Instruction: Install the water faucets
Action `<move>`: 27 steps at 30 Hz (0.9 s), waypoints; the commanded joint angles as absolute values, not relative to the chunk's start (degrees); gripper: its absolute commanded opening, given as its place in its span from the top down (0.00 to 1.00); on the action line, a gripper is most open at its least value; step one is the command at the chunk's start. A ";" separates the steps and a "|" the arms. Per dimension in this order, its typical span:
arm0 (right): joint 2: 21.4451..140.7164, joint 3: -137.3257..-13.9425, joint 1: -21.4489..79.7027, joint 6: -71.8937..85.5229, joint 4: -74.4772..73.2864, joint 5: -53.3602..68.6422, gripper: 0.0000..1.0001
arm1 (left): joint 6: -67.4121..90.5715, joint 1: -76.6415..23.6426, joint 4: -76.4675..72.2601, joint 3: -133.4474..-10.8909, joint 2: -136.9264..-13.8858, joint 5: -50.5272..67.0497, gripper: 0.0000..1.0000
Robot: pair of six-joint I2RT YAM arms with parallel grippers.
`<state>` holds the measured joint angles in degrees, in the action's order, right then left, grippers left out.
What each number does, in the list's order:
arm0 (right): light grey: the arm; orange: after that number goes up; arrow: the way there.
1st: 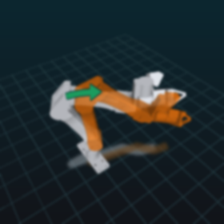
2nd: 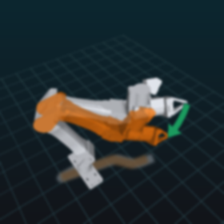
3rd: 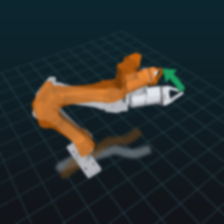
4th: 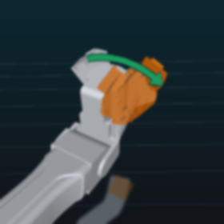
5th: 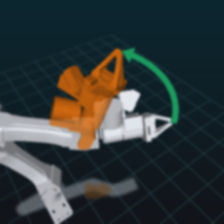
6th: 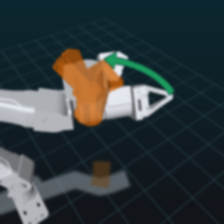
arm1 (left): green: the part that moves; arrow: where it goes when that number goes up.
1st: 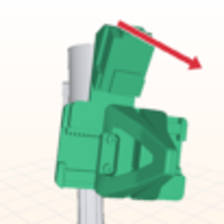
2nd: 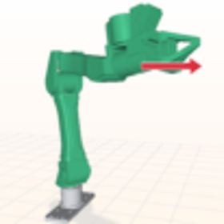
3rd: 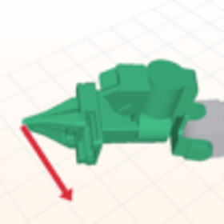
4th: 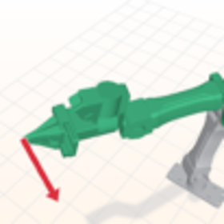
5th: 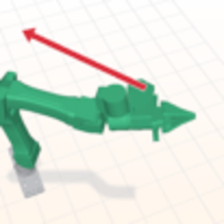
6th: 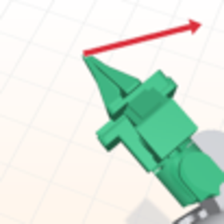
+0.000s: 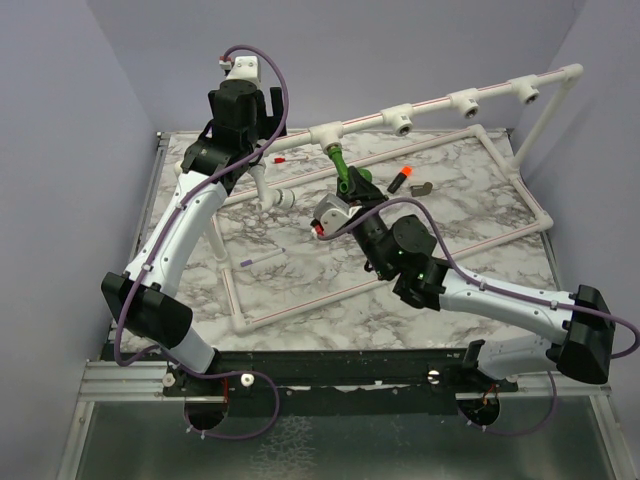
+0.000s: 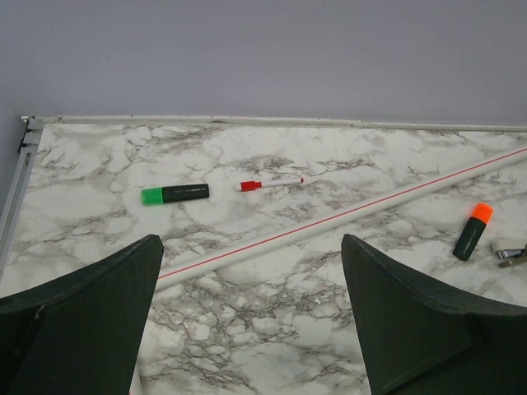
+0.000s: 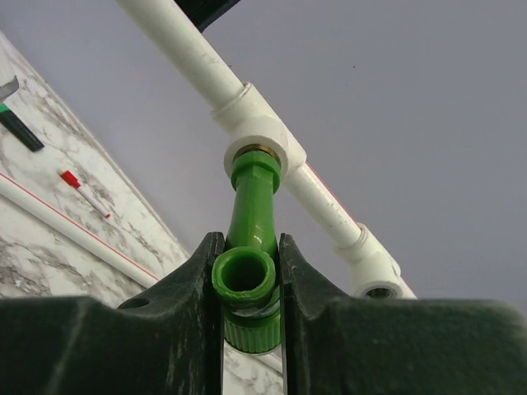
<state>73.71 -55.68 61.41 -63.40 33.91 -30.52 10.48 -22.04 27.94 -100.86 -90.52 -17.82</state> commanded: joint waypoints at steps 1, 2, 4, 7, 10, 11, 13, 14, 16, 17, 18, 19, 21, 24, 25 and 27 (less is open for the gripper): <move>74.22 -57.21 60.93 -51.50 39.28 -33.87 1.00 | 10.55 -22.67 31.46 -100.99 -89.38 -15.29 0.10; 74.17 -57.24 60.93 -49.53 39.67 -34.15 1.00 | 10.55 -22.66 31.46 -100.99 -89.38 -15.31 0.10; 73.89 -57.37 60.94 -45.39 40.39 -34.68 0.99 | 10.52 -22.68 31.46 -100.99 -89.38 -15.29 0.10; 73.53 -57.45 60.96 -40.16 41.16 -35.18 0.99 | 10.51 -22.67 31.46 -100.99 -89.38 -15.27 0.10; 73.23 -57.59 60.91 -34.40 41.27 -35.63 1.00 | 10.54 -22.67 31.46 -100.99 -89.55 -15.17 0.10; 73.00 -57.63 60.93 -31.93 41.19 -35.39 1.00 | 10.52 -22.61 31.46 -100.99 -89.68 -15.14 0.10; 72.74 -57.74 60.93 -27.80 41.18 -35.75 0.99 | 10.55 -22.67 31.46 -100.99 -89.73 -15.04 0.10; 72.58 -57.82 60.92 -25.60 40.89 -35.99 0.99 | 10.55 -22.64 31.46 -101.05 -89.74 -14.92 0.10; 72.22 -57.83 60.98 -21.24 40.78 -36.43 0.99 | 10.61 -22.65 31.46 -101.08 -89.82 -14.83 0.10; 71.90 -57.83 60.97 -19.20 40.77 -36.62 1.00 | 10.63 -22.64 31.46 -101.07 -89.82 -14.85 0.10; 71.63 -57.83 60.92 -16.83 40.63 -36.83 1.00 | 10.61 -22.65 31.46 -101.07 -89.82 -14.85 0.10; 71.41 -57.92 60.93 -14.51 40.49 -37.16 1.00 | 10.59 -22.62 31.51 -101.12 -89.82 -14.83 0.10; 71.20 -58.27 60.93 -10.15 39.68 -37.79 0.99 | 10.62 -22.65 31.48 -101.07 -89.87 -14.85 0.10; 71.10 -58.96 60.93 -4.50 38.28 -38.09 0.99 | 10.63 -22.63 31.58 -101.21 -90.09 -14.68 0.10; 71.10 -59.12 60.94 -2.53 37.83 -38.21 1.00 | 10.63 -22.64 31.55 -101.17 -90.09 -14.63 0.10; 71.38 -59.47 60.96 0.61 37.28 -38.25 1.00 | 10.63 -22.67 31.55 -101.25 -90.10 -14.52 0.10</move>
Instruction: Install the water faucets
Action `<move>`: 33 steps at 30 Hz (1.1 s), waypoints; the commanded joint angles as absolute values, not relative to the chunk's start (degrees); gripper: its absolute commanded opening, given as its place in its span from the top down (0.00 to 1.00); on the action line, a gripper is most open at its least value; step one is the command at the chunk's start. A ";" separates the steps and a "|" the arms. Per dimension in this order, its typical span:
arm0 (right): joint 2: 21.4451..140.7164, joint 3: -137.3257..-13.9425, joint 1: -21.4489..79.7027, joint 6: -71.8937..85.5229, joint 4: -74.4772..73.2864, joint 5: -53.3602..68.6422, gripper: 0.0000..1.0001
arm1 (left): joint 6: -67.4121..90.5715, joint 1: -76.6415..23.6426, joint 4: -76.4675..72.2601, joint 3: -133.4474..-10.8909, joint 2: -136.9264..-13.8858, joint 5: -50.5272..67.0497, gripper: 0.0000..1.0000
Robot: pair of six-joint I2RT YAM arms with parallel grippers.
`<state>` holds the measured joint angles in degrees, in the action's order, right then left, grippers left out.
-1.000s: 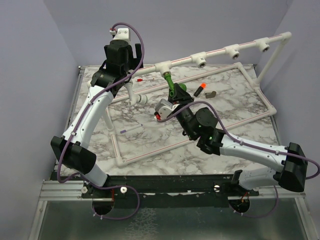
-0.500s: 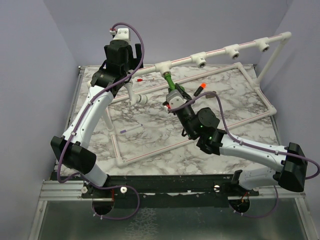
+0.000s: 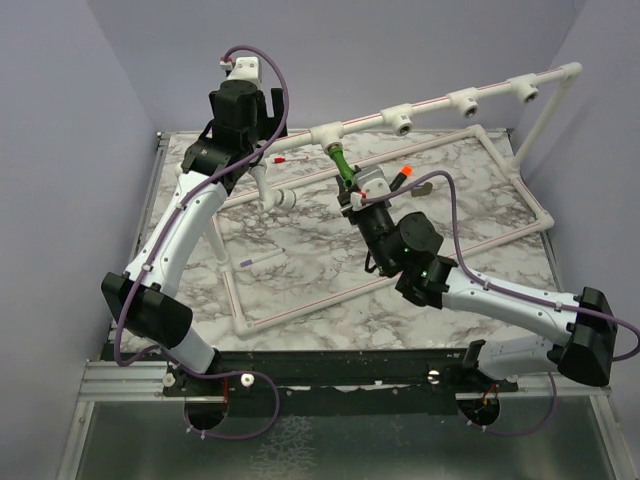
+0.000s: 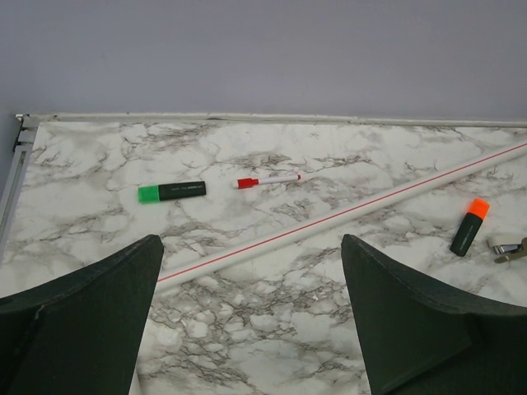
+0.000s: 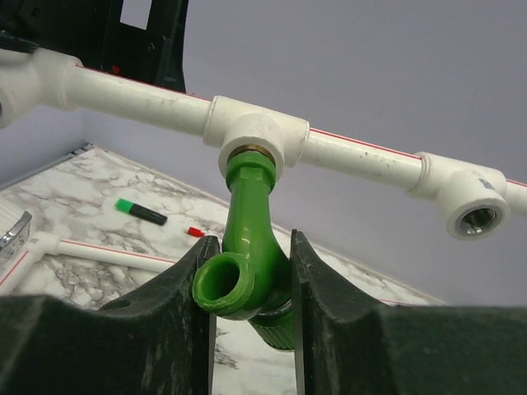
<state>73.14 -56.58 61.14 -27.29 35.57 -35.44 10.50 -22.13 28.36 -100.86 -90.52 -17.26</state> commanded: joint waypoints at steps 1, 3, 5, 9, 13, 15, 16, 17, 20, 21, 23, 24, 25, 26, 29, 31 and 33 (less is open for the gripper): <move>71.41 -59.54 60.99 2.77 36.91 -38.48 0.99 | 10.70 -22.65 31.60 -101.26 -90.12 -14.49 0.10; 71.54 -59.59 60.94 5.89 36.66 -39.12 0.99 | 10.72 -22.66 31.55 -101.17 -90.11 -14.50 0.10; 71.69 -59.66 60.94 7.79 36.48 -39.24 0.99 | 10.72 -22.68 31.55 -101.16 -90.06 -14.40 0.10; 72.91 -61.64 60.99 1.89 34.64 -36.23 1.00 | 10.72 -22.67 31.55 -101.16 -89.92 -14.37 0.10; 72.80 -61.72 60.97 -7.37 33.95 -33.67 0.89 | 10.64 -22.61 31.56 -101.08 -89.83 -14.41 0.10; 72.54 -61.66 60.99 -10.93 32.97 -32.68 0.75 | 10.63 -22.67 31.55 -101.07 -89.82 -14.41 0.10; 72.33 -61.55 61.00 -12.91 32.50 -32.17 0.69 | 10.63 -22.63 31.55 -101.07 -89.82 -14.41 0.10; 72.14 -61.42 60.99 -14.75 32.07 -31.39 0.64 | 10.63 -22.67 31.55 -101.07 -89.81 -14.44 0.10; 71.43 -60.81 61.00 -20.55 31.54 -29.37 0.46 | 10.56 -22.63 31.55 -101.07 -89.82 -14.59 0.10; 71.23 -60.67 61.00 -22.62 31.15 -28.64 0.40 | 10.56 -22.66 31.55 -101.03 -89.82 -14.59 0.10; 71.03 -60.60 61.00 -26.76 29.98 -27.16 0.29 | 10.58 -22.67 31.55 -100.99 -89.91 -14.59 0.10; 70.94 -60.68 61.00 -28.92 29.16 -26.66 0.25 | 10.58 -22.61 31.55 -101.06 -89.97 -14.57 0.10; 70.86 -60.87 61.00 -30.72 28.32 -26.40 0.22 | 10.55 -22.62 31.55 -101.07 -90.02 -14.59 0.10; 70.68 -60.86 61.00 -32.49 27.40 -26.03 0.20 | 10.56 -22.63 31.55 -101.07 -90.08 -14.59 0.10; 69.44 -60.39 60.99 -37.43 26.73 -25.52 0.16 | 10.55 -22.66 31.55 -101.15 -90.14 -14.58 0.10; 68.30 -59.78 61.00 -39.51 26.80 -25.02 0.14 | 10.55 -22.63 31.55 -101.17 -90.29 -14.53 0.09; 66.95 -58.90 60.95 -42.08 26.37 -23.59 0.13 | 10.55 -22.64 31.55 -101.27 -90.41 -14.51 0.09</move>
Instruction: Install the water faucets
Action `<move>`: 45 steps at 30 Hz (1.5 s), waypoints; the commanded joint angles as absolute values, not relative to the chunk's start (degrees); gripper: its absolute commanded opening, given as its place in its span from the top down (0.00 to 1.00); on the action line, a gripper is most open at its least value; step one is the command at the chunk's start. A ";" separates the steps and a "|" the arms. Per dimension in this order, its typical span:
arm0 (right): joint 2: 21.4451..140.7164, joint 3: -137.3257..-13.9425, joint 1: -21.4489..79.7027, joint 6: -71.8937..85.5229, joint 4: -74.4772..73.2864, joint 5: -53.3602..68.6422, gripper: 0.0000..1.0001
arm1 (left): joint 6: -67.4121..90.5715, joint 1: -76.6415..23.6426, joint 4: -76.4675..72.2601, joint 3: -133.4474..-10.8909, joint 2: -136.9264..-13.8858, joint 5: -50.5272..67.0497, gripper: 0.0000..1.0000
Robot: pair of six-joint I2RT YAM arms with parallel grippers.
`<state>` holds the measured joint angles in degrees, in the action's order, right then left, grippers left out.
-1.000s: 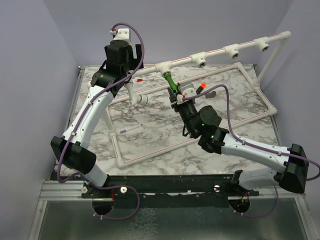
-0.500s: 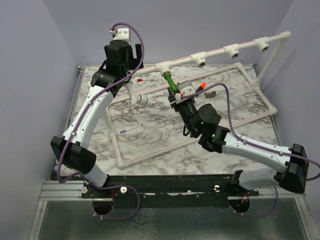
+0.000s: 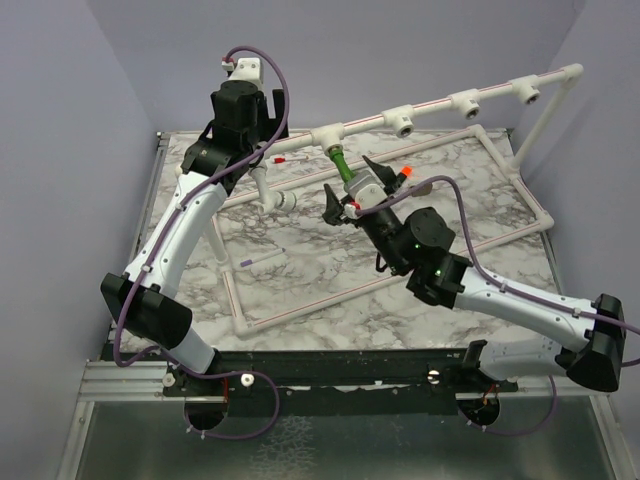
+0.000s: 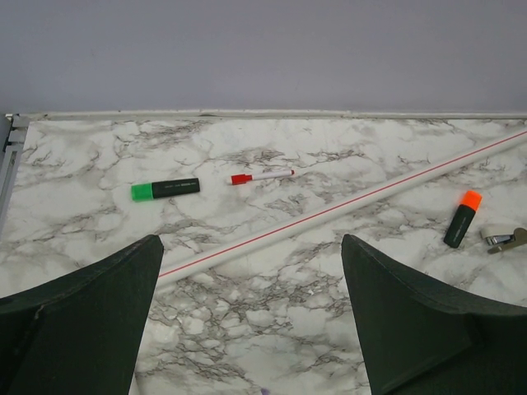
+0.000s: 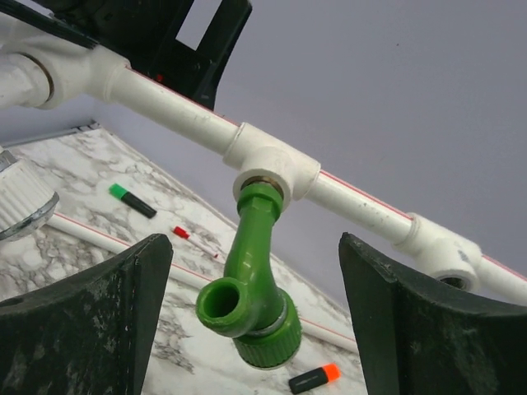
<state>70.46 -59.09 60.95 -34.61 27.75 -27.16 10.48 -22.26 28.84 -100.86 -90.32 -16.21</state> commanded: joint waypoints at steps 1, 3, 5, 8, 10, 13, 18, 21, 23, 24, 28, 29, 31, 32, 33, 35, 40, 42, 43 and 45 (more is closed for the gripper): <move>66.23 -58.36 60.99 -43.43 26.14 -22.74 0.13 | 10.55 -22.66 31.55 -101.25 -90.44 -14.44 0.09; 64.91 -57.22 61.00 -45.27 25.59 -21.54 0.13 | 10.55 -22.68 31.55 -101.29 -90.52 -14.30 0.09; 63.53 -55.78 60.94 -46.76 25.05 -20.45 0.13 | 10.55 -22.67 31.55 -101.33 -90.62 -14.31 0.09; 62.57 -53.52 61.00 -49.09 26.10 -19.43 0.13 | 10.55 -22.62 31.55 -101.44 -90.78 -14.23 0.10; 62.93 -53.15 60.99 -49.19 26.42 -19.24 0.15 | 10.55 -22.64 31.71 -101.75 -91.05 -14.19 0.09; 64.49 -53.14 61.00 -48.96 28.10 -19.29 0.18 | 10.55 -22.67 31.89 -102.03 -91.27 -14.14 0.10; 68.55 -54.37 61.00 -48.27 32.38 -21.44 0.28 | 10.55 -22.62 31.90 -102.00 -91.48 -14.15 0.09; 70.80 -55.14 61.00 -48.63 34.62 -23.79 0.35 | 10.55 -22.62 31.90 -101.95 -91.48 -14.15 0.09; 72.15 -55.94 61.00 -49.04 35.79 -25.38 0.38 | 10.55 -22.61 31.90 -101.98 -91.45 -14.15 0.09; 72.62 -56.06 61.00 -49.23 36.60 -25.77 0.40 | 10.55 -22.66 31.90 -101.95 -91.49 -14.15 0.10; 73.92 -57.02 61.00 -49.66 38.17 -27.19 0.53 | 10.55 -22.69 31.90 -101.99 -91.34 -14.24 0.09; 74.10 -57.19 60.95 -49.61 38.16 -27.58 0.58 | 10.55 -22.60 31.90 -101.99 -91.36 -14.24 0.09; 74.39 -57.50 61.00 -49.07 38.13 -28.15 0.70 | 10.55 -22.67 31.90 -101.88 -91.39 -14.11 0.10; 74.57 -57.75 61.00 -48.84 37.76 -28.42 0.80 | 10.55 -22.64 31.90 -101.87 -91.37 -14.15 0.09; 74.73 -58.07 61.00 -48.29 37.56 -29.05 0.94 | 10.55 -22.67 31.90 -101.89 -91.37 -14.15 0.10; 75.03 -58.79 61.00 -46.25 37.22 -30.33 0.99 | 10.62 -22.61 31.90 -102.00 -91.24 -14.04 0.10; 77.11 -58.97 63.92 -43.72 41.88 -32.83 0.99 | 11.05 -22.66 32.12 -102.07 -91.23 -13.65 0.10; 79.17 -58.32 66.30 -46.34 48.02 -34.85 1.00 | 11.16 -22.68 32.23 -102.04 -91.24 -13.45 0.10; 80.18 -58.50 67.18 -46.61 50.04 -35.74 0.99 | 11.19 -22.68 32.25 -102.04 -91.19 -13.45 0.10; 82.08 -60.13 68.28 -44.68 50.59 -37.74 0.99 | 11.19 -22.68 32.26 -101.98 -91.14 -13.53 0.10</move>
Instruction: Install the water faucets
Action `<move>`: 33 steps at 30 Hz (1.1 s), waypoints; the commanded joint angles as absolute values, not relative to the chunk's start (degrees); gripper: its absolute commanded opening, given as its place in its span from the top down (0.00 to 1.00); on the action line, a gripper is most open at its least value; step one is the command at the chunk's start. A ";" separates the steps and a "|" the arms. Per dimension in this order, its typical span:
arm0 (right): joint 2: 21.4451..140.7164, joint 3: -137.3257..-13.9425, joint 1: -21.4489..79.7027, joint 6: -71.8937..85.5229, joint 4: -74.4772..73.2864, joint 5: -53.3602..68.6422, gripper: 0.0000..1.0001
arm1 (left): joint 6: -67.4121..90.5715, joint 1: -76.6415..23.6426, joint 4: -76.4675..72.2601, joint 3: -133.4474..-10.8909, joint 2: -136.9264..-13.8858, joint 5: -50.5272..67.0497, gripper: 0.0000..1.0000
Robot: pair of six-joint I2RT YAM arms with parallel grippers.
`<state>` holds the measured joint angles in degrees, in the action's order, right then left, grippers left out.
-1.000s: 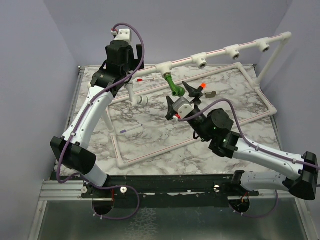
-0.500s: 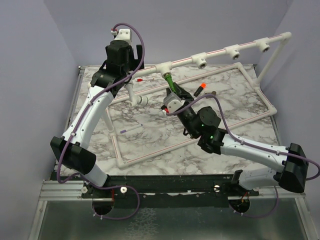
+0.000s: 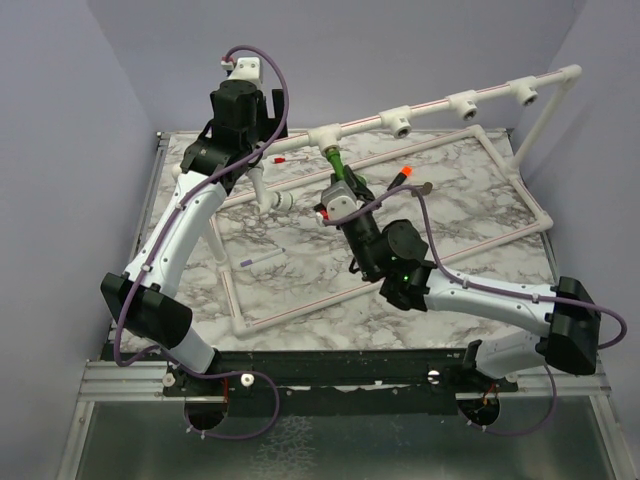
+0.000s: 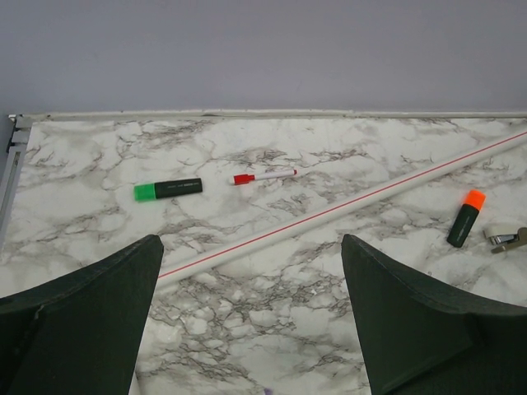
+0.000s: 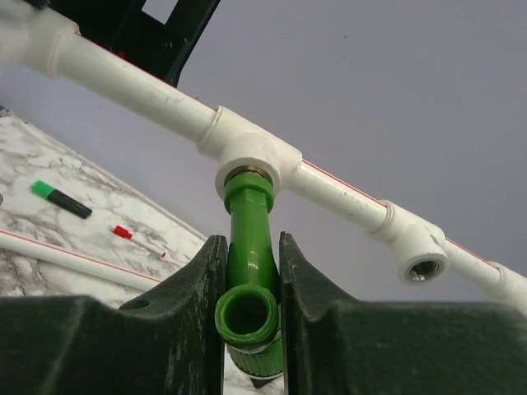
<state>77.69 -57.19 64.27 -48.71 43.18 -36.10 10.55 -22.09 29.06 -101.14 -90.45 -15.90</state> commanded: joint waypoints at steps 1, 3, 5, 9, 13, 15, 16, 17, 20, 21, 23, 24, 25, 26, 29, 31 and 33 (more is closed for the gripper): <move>82.91 -61.17 68.55 -43.22 50.43 -38.95 1.00 | 11.23 -22.68 32.26 -102.00 -91.14 -13.47 0.10; 83.87 -62.49 68.64 -38.65 51.15 -41.83 0.99 | 11.25 -22.68 32.26 -101.87 -91.19 -13.29 0.10; 83.87 -63.26 68.64 -33.66 51.15 -44.14 1.00 | 11.32 -22.75 32.28 -101.84 -91.17 -13.12 0.10; 83.08 -64.50 68.64 -22.29 48.60 -47.05 1.00 | 11.35 -22.85 32.26 -101.83 -91.34 -12.90 0.10; 82.69 -65.31 68.64 -13.40 46.81 -49.96 1.00 | 11.44 -22.94 32.34 -101.87 -91.49 -12.66 0.10; 82.77 -65.79 68.64 -9.90 44.67 -50.10 1.00 | 11.51 -23.01 32.41 -101.78 -91.33 -12.66 0.09; 82.93 -65.97 68.64 -8.78 43.97 -49.80 1.00 | 11.59 -23.03 32.41 -101.84 -91.33 -12.58 0.10; 83.04 -65.94 68.64 -7.49 43.36 -49.75 1.00 | 11.64 -23.03 32.36 -101.83 -91.24 -12.57 0.10; 82.31 -65.66 68.64 -2.92 41.55 -49.66 0.99 | 11.61 -23.11 32.38 -101.69 -91.12 -12.52 0.10; 81.93 -65.73 68.64 -1.08 40.62 -49.74 0.99 | 11.62 -23.12 32.37 -101.57 -91.08 -12.56 0.10; 81.22 -66.02 68.64 3.57 38.29 -49.29 1.00 | 11.62 -23.18 32.36 -101.58 -91.14 -12.57 0.09; 81.00 -66.30 68.64 4.79 37.19 -48.92 1.00 | 11.60 -23.20 32.39 -101.60 -91.16 -12.50 0.09; 81.01 -66.77 68.64 5.51 35.66 -48.28 0.99 | 11.63 -23.20 32.47 -101.68 -91.21 -12.48 0.09; 81.08 -67.39 68.64 5.83 34.47 -47.84 0.99 | 11.56 -23.20 32.46 -101.83 -91.23 -12.47 0.09; 80.86 -68.20 68.64 4.00 33.29 -47.18 0.99 | 11.48 -23.25 32.43 -101.86 -91.23 -12.78 0.09; 80.38 -68.64 68.63 1.16 32.10 -45.67 0.88 | 11.47 -23.21 32.43 -101.69 -91.25 -12.99 0.09; 79.11 -68.59 68.64 -1.48 31.52 -44.67 0.67 | 11.43 -23.25 32.43 -101.62 -91.30 -13.04 0.09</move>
<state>80.99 -67.16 67.02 -14.92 32.56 -51.88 11.16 -21.89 29.26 -101.21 -90.54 -15.62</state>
